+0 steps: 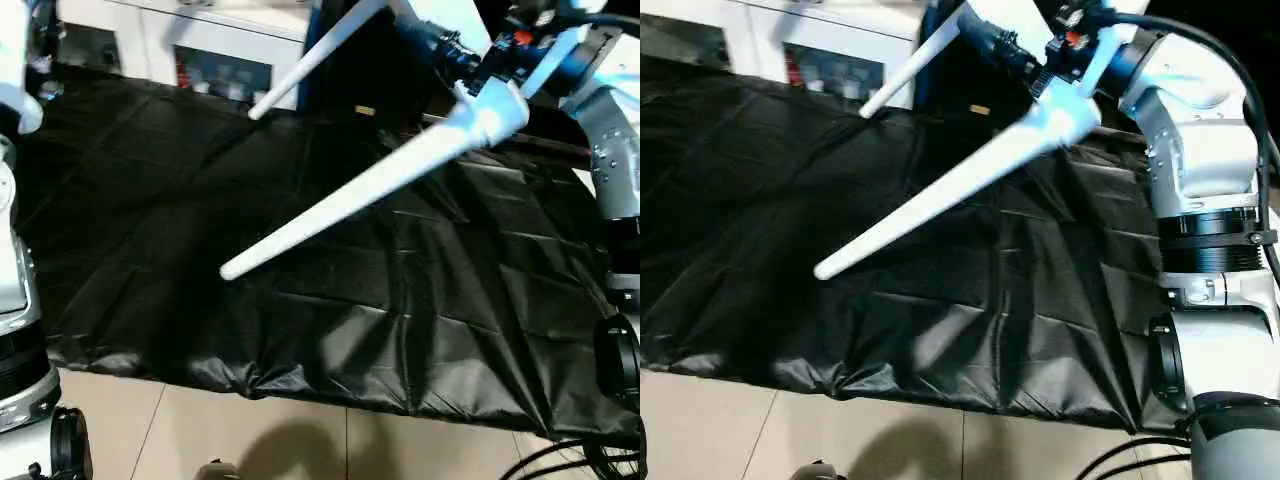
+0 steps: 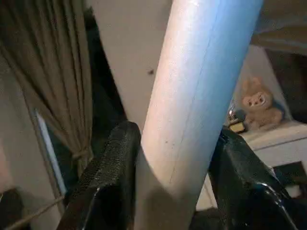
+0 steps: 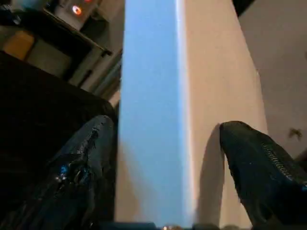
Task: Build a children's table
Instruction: Flip table
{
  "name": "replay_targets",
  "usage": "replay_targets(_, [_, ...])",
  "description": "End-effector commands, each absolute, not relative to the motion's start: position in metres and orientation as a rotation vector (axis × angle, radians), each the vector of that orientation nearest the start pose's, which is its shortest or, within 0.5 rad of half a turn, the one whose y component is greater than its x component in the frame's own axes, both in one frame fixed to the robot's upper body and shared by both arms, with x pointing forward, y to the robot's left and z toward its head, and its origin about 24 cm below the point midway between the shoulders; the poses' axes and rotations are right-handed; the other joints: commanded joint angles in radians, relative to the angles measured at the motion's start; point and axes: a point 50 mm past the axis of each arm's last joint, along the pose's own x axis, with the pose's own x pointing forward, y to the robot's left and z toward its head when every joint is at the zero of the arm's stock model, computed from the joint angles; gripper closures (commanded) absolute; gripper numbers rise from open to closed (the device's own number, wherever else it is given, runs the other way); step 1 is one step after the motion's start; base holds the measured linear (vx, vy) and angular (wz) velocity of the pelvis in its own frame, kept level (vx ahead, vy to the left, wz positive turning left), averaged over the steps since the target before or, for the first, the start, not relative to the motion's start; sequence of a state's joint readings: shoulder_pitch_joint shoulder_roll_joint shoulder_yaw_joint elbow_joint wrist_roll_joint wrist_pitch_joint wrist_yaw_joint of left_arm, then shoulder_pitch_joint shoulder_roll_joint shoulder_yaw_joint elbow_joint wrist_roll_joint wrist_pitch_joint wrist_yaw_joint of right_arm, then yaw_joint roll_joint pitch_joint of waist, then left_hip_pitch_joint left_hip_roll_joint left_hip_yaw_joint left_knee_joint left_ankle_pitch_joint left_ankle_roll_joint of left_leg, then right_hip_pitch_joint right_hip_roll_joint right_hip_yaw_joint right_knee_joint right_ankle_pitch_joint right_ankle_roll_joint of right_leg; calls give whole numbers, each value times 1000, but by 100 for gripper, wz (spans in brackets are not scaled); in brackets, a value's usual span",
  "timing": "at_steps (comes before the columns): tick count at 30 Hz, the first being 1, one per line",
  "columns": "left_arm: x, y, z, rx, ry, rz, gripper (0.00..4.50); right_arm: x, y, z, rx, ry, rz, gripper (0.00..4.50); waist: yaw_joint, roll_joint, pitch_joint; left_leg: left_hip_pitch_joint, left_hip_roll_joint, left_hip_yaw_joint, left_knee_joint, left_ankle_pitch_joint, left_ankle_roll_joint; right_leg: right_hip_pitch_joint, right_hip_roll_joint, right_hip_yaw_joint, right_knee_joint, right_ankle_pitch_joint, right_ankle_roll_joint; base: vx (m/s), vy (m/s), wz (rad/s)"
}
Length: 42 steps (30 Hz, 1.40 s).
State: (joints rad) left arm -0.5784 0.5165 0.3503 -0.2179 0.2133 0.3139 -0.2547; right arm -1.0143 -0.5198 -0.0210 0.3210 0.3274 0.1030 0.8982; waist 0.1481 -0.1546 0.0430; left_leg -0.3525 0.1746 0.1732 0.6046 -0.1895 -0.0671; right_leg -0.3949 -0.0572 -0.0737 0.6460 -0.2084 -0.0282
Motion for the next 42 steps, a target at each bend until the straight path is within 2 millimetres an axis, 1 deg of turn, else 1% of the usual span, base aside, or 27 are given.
replay_targets(1, [303,257,242,556,-320,160,250,346,-154,293,-375,-474,975,65,-5,20,-37,12,58,-31,-75,-316,-23,15,-92,56,-103,-402,-75,0,0,0])
replay_targets(3, [303,256,243,557,-330,150,256,344,-158,300,-295,-509,976,65,-5,16,-35,14,56,-31,-76,-330,-23,14,-91,55,-108,-423,-67,0,0,0])
replay_targets(4, [303,255,244,554,-374,126,259,345,-182,316,-38,-606,877,65,-3,18,-35,17,55,-31,-76,-344,-22,9,-93,56,-112,-444,-61,0,0,0])
replay_targets(5, [303,255,244,553,-382,123,259,346,-188,318,16,-619,857,65,-2,19,-36,20,56,-31,-77,-347,-21,8,-94,58,-113,-448,-57,0,0,0])
replay_targets(8, [302,255,245,554,-394,119,265,346,-200,318,110,-635,822,32,10,21,-44,19,59,-29,-75,-314,-34,9,-88,56,-100,-346,-76,0,0,0])
replay_targets(9, [302,256,245,562,-401,109,267,342,-223,306,233,-634,801,32,16,23,-48,14,58,-27,-76,-258,-24,18,-86,56,-91,-238,-90,0,0,0])
replay_targets(11, [302,257,245,568,-400,105,273,339,-232,300,272,-633,802,10,20,23,-50,10,60,-26,-74,-217,-26,20,-86,55,-82,-161,-109,0,0,0])
replay_targets(12, [302,257,245,575,-404,95,276,335,-240,292,319,-628,814,2,24,30,-52,7,58,-26,-72,-168,-19,28,-86,54,-75,-81,-122,0,0,0])
replay_targets(14, [302,259,244,588,-411,75,278,326,-256,267,400,-588,838,0,29,27,-55,8,58,-24,-69,-134,-6,37,-87,53,-75,-20,-133,0,0,0])
replay_targets(16, [303,259,244,590,-413,71,281,324,-260,257,410,-567,836,0,35,27,-55,6,61,-26,-69,-115,-5,40,-88,50,-71,-4,-144,0,0,0])
replay_targets(17, [303,259,245,592,-420,67,281,322,-263,246,419,-541,829,0,36,37,-54,7,62,-29,-71,-137,-17,38,-90,48,-71,-26,-148,0,0,0])
replay_targets(18, [303,258,245,593,-426,61,283,321,-264,238,435,-518,833,0,35,27,-53,7,62,-26,-70,-153,-20,39,-93,48,-76,-49,-151,0,0,0])
replay_targets(19, [304,258,245,592,-430,57,283,320,-265,235,443,-508,835,0,35,27,-53,7,62,-26,-70,-153,-20,39,-93,48,-76,-49,-151,0,0,0])
replay_targets(22, [306,257,245,600,-448,27,284,326,-247,195,409,-338,817,0,41,37,-47,5,61,-28,-73,-177,-27,38,-98,49,-87,-123,-141,0,0,0])
replay_targets(24, [307,257,245,601,-449,22,284,330,-235,188,411,-312,835,0,32,37,-46,9,64,-31,-78,-235,-47,36,-101,48,-92,-197,-127,0,0,0])
replay_targets(26, [307,257,244,601,-449,17,284,333,-223,182,417,-286,862,0,27,37,-47,8,66,-33,-78,-235,-51,35,-102,48,-91,-203,-130,0,0,0])
replay_targets(27, [308,256,244,600,-448,13,284,336,-209,179,422,-265,894,0,27,36,-44,10,66,-31,-79,-232,-48,31,-101,50,-91,-196,-135,0,0,0])
replay_targets(28, [308,256,244,600,-448,13,284,336,-209,179,422,-265,894,0,26,38,-44,9,66,-32,-79,-229,-48,32,-101,50,-88,-192,-137,0,0,0])
replay_targets(30, [309,257,243,600,-448,12,284,342,-192,175,428,-241,933,0,25,41,-46,9,68,-32,-79,-217,-53,32,-102,50,-84,-169,-143,0,0,0])
replay_targets(31, [308,257,242,603,-448,10,284,349,-179,170,414,-215,937,0,20,38,-46,6,66,-31,-80,-208,-59,32,-101,50,-81,-151,-152,0,0,0])
replay_targets(33, [308,257,241,603,-448,8,284,354,-172,168,411,-205,929,0,18,41,-44,8,67,-31,-80,-214,-63,30,-101,50,-81,-152,-154,0,0,0])
replay_targets(35, [307,257,238,598,-445,1,284,361,-159,166,428,-202,933,0,14,36,-45,8,67,-30,-81,-206,-67,30,-102,51,-78,-139,-161,0,0,0])
replay_targets(36, [307,257,236,590,-439,-5,284,360,-153,167,437,-207,960,0,16,40,-46,9,69,-30,-81,-197,-67,31,-103,51,-75,-117,-163,0,0,0])
replay_targets(38, [307,253,228,575,-413,-37,284,356,-144,171,444,-220,1033,0,18,32,-46,10,69,-28,-81,-171,-62,34,-101,51,-70,-74,-165,0,0,0])
replay_targets(40, [308,250,216,566,-364,-73,284,349,-138,173,445,-224,1093,0,20,37,-48,10,69,-27,-80,-141,-57,36,-99,50,-66,-33,-164,0,0,0])
replay_targets(41, [308,248,209,562,-335,-90,284,344,-136,174,440,-221,1125,0,21,32,-47,11,68,-26,-80,-134,-54,36,-98,50,-67,-28,-161,0,0,0])
replay_targets(42, [308,247,204,556,-318,-94,284,342,-135,173,434,-218,1140,0,27,34,-46,12,69,-25,-81,-133,-49,37,-100,51,-68,-27,-154,0,0,0])
